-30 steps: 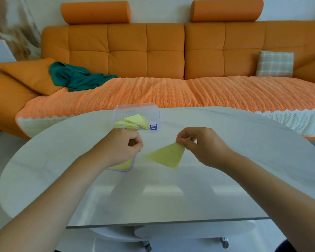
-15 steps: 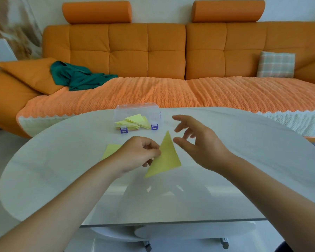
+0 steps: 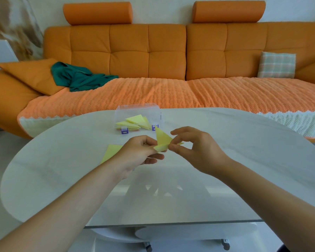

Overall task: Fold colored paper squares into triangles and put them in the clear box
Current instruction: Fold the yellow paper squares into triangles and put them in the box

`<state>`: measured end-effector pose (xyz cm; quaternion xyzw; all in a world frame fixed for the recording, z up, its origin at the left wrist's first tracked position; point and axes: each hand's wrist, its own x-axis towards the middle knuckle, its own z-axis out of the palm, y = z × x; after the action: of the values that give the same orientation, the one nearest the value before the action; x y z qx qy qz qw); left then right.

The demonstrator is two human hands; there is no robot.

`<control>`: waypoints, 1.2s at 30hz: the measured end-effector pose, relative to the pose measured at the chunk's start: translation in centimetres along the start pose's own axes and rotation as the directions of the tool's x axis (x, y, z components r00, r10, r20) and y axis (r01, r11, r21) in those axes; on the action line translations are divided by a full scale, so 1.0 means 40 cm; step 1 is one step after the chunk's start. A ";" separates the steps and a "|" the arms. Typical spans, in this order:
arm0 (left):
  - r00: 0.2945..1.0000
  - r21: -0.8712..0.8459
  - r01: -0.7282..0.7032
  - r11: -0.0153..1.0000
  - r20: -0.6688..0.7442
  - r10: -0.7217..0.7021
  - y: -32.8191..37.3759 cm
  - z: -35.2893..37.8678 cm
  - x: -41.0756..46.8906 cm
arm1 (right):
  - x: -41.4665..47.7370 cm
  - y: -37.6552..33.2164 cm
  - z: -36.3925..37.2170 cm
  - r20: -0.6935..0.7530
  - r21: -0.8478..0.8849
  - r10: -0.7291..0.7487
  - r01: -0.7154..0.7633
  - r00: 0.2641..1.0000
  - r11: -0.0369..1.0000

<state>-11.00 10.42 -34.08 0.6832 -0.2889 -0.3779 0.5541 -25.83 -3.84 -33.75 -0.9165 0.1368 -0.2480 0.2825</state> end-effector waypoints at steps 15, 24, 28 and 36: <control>0.990 -0.084 -0.103 0.991 0.083 0.110 0.000 0.020 0.000 | 0.011 -0.010 -0.017 0.144 0.320 0.329 -0.359 0.933 0.877; 0.984 -0.031 -0.175 0.984 0.021 0.176 -0.008 0.022 -0.002 | 0.017 -0.005 -0.012 0.150 0.307 0.336 -0.367 0.930 0.878; 0.971 0.052 -0.239 0.970 0.016 0.239 0.001 0.014 -0.006 | 0.024 0.003 -0.030 0.213 0.380 0.356 -0.413 0.910 0.828; 0.931 0.203 -0.364 0.909 0.046 0.362 0.025 -0.029 -0.013 | 0.031 0.032 -0.062 0.396 0.423 0.352 -0.509 0.848 0.750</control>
<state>-10.29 11.28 -32.89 0.6703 -0.4507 -0.2387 0.5391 -26.25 -6.49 -32.25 -0.7760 0.2322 -0.0649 0.5829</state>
